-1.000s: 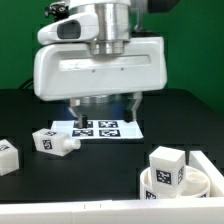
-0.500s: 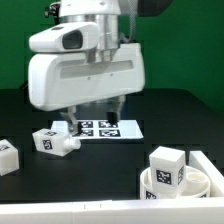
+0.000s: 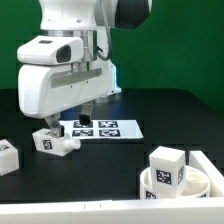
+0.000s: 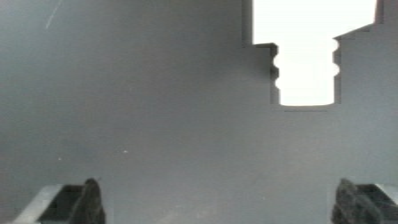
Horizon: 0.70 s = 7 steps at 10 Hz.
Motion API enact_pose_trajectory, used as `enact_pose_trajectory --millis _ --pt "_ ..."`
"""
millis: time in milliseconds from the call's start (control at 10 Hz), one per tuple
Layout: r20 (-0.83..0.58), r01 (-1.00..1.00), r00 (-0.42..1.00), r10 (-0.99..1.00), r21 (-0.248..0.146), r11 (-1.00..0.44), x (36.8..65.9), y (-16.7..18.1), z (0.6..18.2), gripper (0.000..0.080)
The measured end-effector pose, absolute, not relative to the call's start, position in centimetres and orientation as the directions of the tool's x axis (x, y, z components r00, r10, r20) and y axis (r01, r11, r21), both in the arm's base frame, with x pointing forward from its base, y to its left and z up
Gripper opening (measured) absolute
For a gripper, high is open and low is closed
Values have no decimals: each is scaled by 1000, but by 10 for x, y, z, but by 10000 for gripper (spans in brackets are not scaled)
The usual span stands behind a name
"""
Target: Assemble stool
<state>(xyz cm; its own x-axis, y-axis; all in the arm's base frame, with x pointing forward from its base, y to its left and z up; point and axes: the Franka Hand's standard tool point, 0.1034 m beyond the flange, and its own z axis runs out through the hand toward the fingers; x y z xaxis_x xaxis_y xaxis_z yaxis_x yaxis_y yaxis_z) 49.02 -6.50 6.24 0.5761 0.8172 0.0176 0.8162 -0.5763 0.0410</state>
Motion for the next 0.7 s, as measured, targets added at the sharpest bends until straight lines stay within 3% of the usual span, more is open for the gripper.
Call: enact_pose_trajectory --millis 100,200,400,700 --pt "12 806 591 806 27 -591 487 -66 61 649" --pt "-23 768 639 769 -40 -639 472 -67 55 649" --pt "-63 746 657 751 -96 -660 440 -76 40 649" --pt "-71 753 647 759 -94 -651 408 -95 11 649"
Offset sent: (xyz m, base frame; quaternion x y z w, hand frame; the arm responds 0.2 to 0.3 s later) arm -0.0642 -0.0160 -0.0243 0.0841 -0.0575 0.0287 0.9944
